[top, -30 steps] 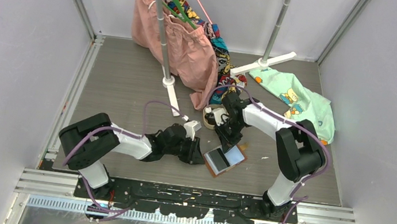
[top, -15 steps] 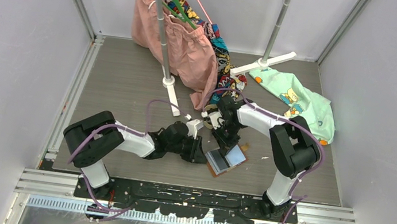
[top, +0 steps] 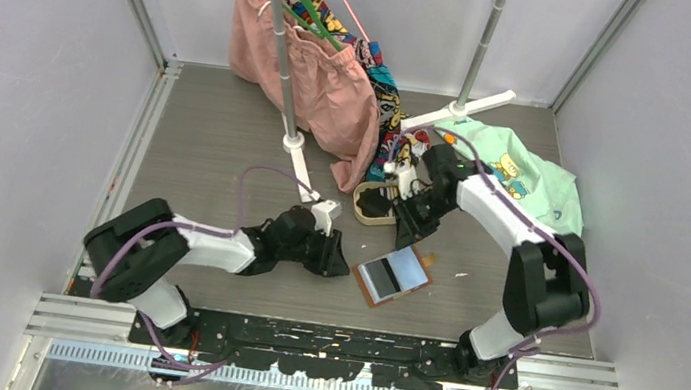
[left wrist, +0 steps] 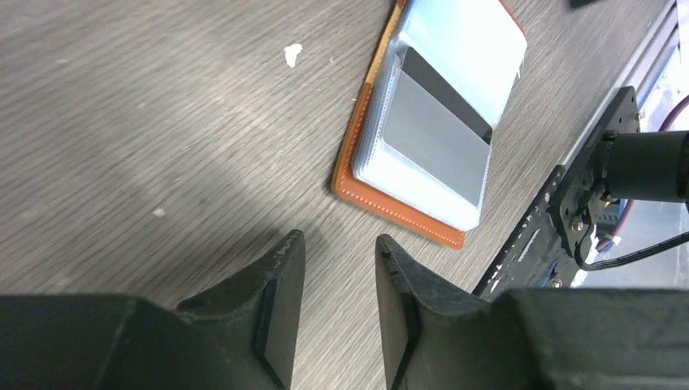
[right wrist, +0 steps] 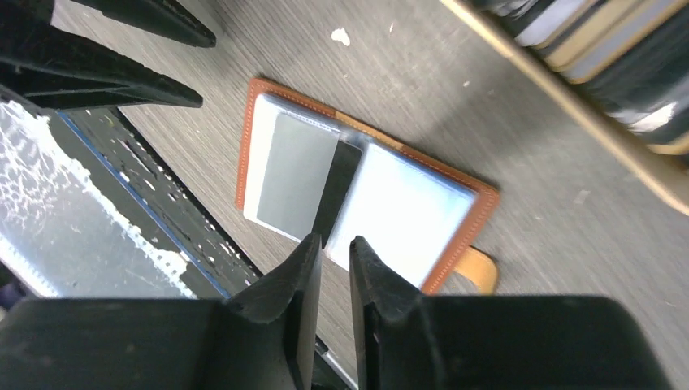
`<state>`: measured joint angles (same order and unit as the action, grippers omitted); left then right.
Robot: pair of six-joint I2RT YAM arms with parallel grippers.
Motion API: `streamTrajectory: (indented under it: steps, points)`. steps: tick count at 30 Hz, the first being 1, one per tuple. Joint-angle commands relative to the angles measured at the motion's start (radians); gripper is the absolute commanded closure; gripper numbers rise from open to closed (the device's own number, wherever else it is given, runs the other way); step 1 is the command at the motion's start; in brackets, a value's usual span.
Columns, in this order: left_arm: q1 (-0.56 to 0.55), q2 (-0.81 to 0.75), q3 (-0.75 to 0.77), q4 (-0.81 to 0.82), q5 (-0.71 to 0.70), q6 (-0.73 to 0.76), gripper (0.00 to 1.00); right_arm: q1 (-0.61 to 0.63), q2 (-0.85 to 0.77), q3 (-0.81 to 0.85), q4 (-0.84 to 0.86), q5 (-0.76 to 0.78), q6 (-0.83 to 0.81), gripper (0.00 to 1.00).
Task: Put the credit cards into the card holder
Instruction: Insert the credit card into the card holder, then pick up the credit card from the storage box.
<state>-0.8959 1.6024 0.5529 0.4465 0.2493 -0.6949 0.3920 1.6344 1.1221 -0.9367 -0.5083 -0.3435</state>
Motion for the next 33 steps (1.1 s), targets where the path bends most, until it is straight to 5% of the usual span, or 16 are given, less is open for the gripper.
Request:
streamTrajectory:
  steps: [1,7,11,14,20,33]
  points:
    - [0.018,-0.188,-0.034,-0.072,-0.090,0.128,0.59,-0.047,-0.146,0.069,-0.002,-0.094,-0.053,0.71]
    - [0.025,-0.423,-0.021,-0.171,-0.161,0.315,0.50,-0.131,-0.220,0.163,0.166,-0.080,0.080,0.48]
    - [0.028,-0.548,-0.050,-0.165,-0.217,0.353,0.23,-0.179,-0.167,0.195,0.271,-0.182,0.185,0.33]
    - [0.032,-0.602,-0.098,-0.101,-0.225,0.319,0.13,-0.186,-0.059,0.215,0.302,-0.229,0.281,0.34]
    - [0.034,-0.654,-0.176,-0.015,-0.179,0.263,0.15,-0.219,0.099,0.212,0.389,-0.199,0.424,0.47]
    - [0.041,-0.625,-0.212,0.043,-0.193,0.250,0.17,-0.222,0.314,0.272,0.360,-0.227,0.469,0.65]
